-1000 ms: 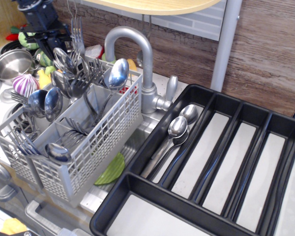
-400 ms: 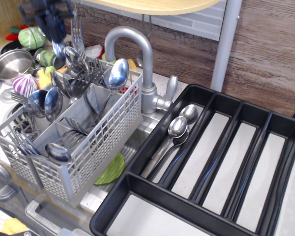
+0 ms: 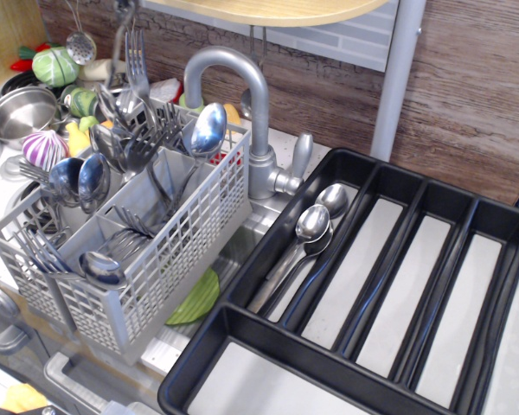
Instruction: Put small spoon from basket to tray
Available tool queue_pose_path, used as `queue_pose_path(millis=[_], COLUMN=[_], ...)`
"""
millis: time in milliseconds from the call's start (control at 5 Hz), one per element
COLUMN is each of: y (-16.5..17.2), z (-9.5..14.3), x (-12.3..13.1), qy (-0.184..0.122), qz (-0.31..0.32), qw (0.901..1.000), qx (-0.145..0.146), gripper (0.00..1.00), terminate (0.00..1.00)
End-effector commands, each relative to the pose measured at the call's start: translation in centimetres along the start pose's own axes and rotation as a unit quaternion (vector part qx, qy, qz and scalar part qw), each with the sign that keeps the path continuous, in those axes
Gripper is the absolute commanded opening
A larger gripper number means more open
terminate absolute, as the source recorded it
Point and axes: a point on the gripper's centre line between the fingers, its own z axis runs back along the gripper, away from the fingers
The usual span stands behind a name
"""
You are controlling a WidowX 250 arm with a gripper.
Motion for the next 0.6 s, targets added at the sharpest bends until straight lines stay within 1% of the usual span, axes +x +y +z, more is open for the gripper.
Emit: queue_pose_path(millis=[0, 200, 400], y=[-2.1, -4.0, -6.8], z=[8.3, 8.8, 7.9], x=[-2.4, -3.4, -4.2], qy=[-0.017, 0.007, 0.045], qz=[0.046, 0.117, 0.181], qw=[0.9982, 0.9929, 0.9793], qx=[0.036, -0.02, -0.079], gripper=[0.0, 0.0, 0.0], terminate=[0.0, 0.0, 0.0])
